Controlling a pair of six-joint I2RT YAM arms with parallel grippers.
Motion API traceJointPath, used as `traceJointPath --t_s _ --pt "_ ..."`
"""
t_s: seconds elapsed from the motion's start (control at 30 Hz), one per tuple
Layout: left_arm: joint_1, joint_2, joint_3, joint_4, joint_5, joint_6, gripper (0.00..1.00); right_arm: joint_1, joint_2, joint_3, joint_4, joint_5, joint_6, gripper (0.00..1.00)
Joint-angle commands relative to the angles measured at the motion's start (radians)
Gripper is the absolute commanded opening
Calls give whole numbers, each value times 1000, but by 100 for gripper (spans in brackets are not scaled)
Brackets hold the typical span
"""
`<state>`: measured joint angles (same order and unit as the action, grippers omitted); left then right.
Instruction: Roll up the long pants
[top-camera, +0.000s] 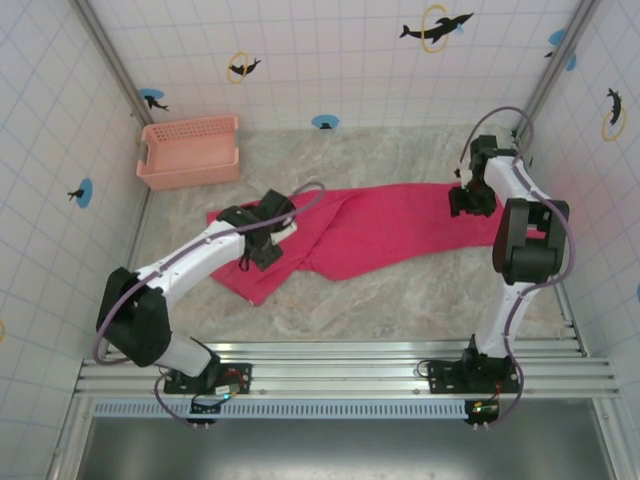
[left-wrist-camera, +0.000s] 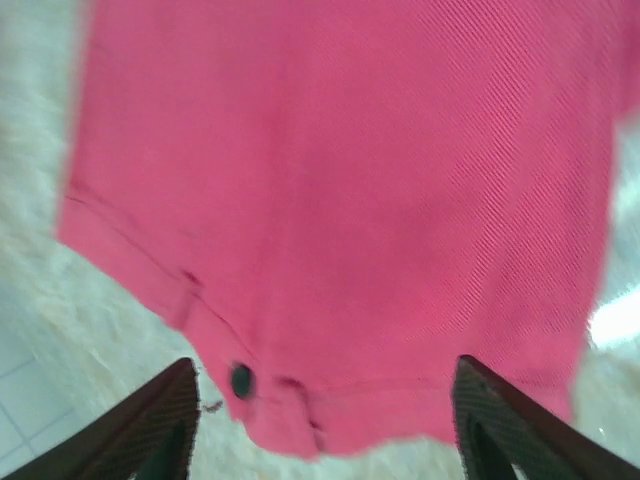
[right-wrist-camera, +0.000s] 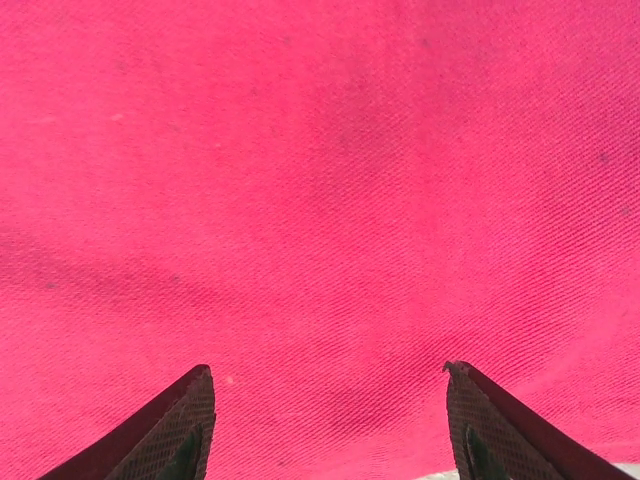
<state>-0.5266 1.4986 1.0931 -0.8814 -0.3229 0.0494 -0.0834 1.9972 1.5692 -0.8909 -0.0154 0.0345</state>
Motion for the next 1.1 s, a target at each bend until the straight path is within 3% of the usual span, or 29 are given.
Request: traceJointPath --t_s 0.0,0.17,0.27,0.4,0.67,0.97,1.03,1.07 --pt "-66 21 32 -140 19 -73 63 0 -55 -4 1 -17 12 64" --pt "-131 119 71 -249 51 -230 62 -1 -73 3 0 -35 16 64" --pt "-183 154 60 -267 4 -284 62 -1 -72 6 0 -37 17 64" --pt "-193 208 53 -260 49 -342 57 -2 -79 8 0 -41 16 64" --pt "-210 372 52 -267 -12 -427 49 -13 -115 11 6 -56 10 64" --pt "-213 481 9 -229 -3 -489 44 -24 -127 15 12 -79 8 63" --pt "-212 479 12 -228 -19 -497 37 -24 -130 15 12 -81 8 63" --pt "-211 482 17 -231 -31 -499 27 -24 -130 14 13 -85 7 63"
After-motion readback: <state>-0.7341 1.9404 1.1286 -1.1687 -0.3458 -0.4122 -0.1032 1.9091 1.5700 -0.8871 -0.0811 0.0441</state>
